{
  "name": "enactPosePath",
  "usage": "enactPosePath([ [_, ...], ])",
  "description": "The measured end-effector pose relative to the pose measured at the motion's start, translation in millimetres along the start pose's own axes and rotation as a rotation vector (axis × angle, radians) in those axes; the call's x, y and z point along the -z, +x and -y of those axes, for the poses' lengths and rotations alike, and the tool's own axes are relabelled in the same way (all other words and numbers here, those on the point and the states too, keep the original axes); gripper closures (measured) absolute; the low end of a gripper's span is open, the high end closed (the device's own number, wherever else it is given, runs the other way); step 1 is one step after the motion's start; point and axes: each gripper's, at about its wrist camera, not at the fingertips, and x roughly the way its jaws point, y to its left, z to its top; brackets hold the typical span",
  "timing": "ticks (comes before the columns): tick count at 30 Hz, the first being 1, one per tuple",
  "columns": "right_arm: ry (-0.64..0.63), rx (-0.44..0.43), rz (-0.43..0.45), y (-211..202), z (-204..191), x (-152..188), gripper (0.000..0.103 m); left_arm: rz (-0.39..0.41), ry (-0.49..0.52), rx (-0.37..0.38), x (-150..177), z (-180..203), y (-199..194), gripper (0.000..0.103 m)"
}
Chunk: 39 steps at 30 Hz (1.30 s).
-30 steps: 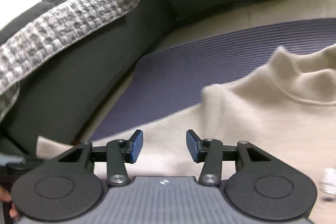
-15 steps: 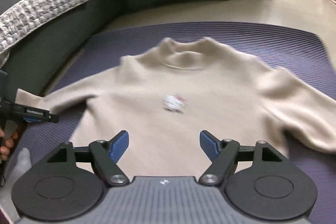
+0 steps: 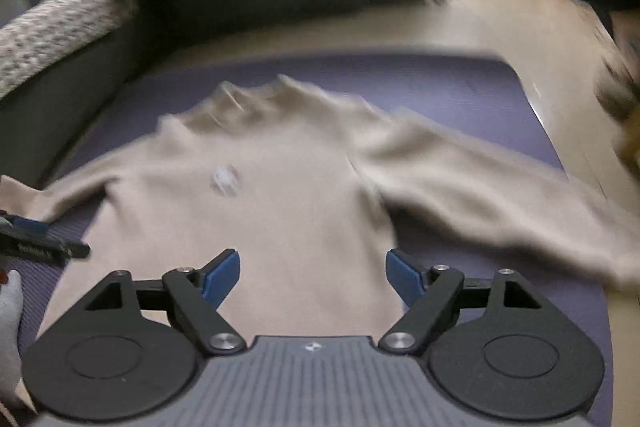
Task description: Fold clothes
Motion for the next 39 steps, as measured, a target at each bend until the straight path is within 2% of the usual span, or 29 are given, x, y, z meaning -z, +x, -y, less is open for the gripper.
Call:
enactPosePath([
  [1,-0.041,-0.017,0.027,7.7,-7.8,-8.7,0.025,0.017,0.01,0.015,0.3,-1.4,0.6,0.013],
  [3,-0.12,-0.099,0.075,37.3,-28.0,-31.9,0.035,0.051,0.034,0.041,2.9,0.9,0.3,0.019],
  [5,-0.161,-0.15,0.083,69.0,-43.1,-50.6,0.036,0.08,0.042,0.082,6.3,0.2,6.7,0.02],
  [7,-0.222,-0.179,0.074,120.4,-59.1,-75.1,0.037,0.068,0.034,0.099,9.7,-0.6,17.9,0.021],
  [9,-0.254,-0.184,0.066,146.0,-67.9,-85.3,0.037,0.054,0.016,0.11,10.2,-4.2,31.2,0.021],
  [12,-0.307,-0.181,0.041,203.8,-76.5,-106.2,0.037,0.078,-0.02,0.144,9.2,-12.2,37.3,0.02],
  [17,-0.27,-0.193,0.015,253.6,-75.3,-124.4,0.039,0.095,-0.046,0.157,-0.6,-20.5,41.8,0.022],
  [19,-0.244,-0.234,-0.017,272.0,-74.0,-126.7,0.046,0.104,-0.067,0.165,-2.2,-23.7,40.5,0.023],
  [20,-0.237,-0.248,-0.031,276.6,-74.2,-126.1,0.056,0.108,-0.08,0.171,-1.9,-25.1,38.9,0.023],
  [21,-0.23,-0.264,-0.046,281.2,-74.5,-124.8,0.072,0.113,-0.085,0.17,-2.4,-25.8,38.7,0.024],
  [22,-0.225,-0.277,-0.054,284.3,-74.9,-122.9,0.079,0.114,-0.085,0.17,-2.8,-26.2,39.1,0.024],
  [23,-0.223,-0.305,-0.055,284.7,-76.1,-120.4,0.095,0.122,-0.085,0.174,-3.1,-25.9,38.7,0.024],
  [24,-0.223,-0.321,-0.045,282.3,-77.4,-119.0,0.095,0.132,-0.085,0.179,-3.3,-25.6,38.1,0.024],
  [27,-0.257,-0.269,0.053,270.7,-80.7,-120.7,0.096,0.125,-0.061,0.164,-1.8,-19.1,40.0,0.022],
  [28,-0.26,-0.256,0.066,269.4,-80.7,-122.6,0.097,0.123,-0.052,0.159,-1.2,-16.8,40.7,0.018],
  [32,-0.302,-0.201,0.065,281.0,-86.8,-128.2,0.097,0.137,-0.022,0.151,5.1,-10.6,39.0,0.016],
  [35,-0.233,-0.146,0.077,293.6,-80.2,-130.5,0.097,0.141,-0.023,0.154,8.3,-11.4,37.1,0.016],
  [38,-0.219,-0.111,0.056,305.3,-78.0,-125.8,0.093,0.154,-0.016,0.16,14.0,-12.0,35.0,0.015],
  [39,-0.225,-0.106,0.052,303.0,-80.1,-125.9,0.088,0.158,-0.014,0.161,15.8,-12.0,34.0,0.014],
])
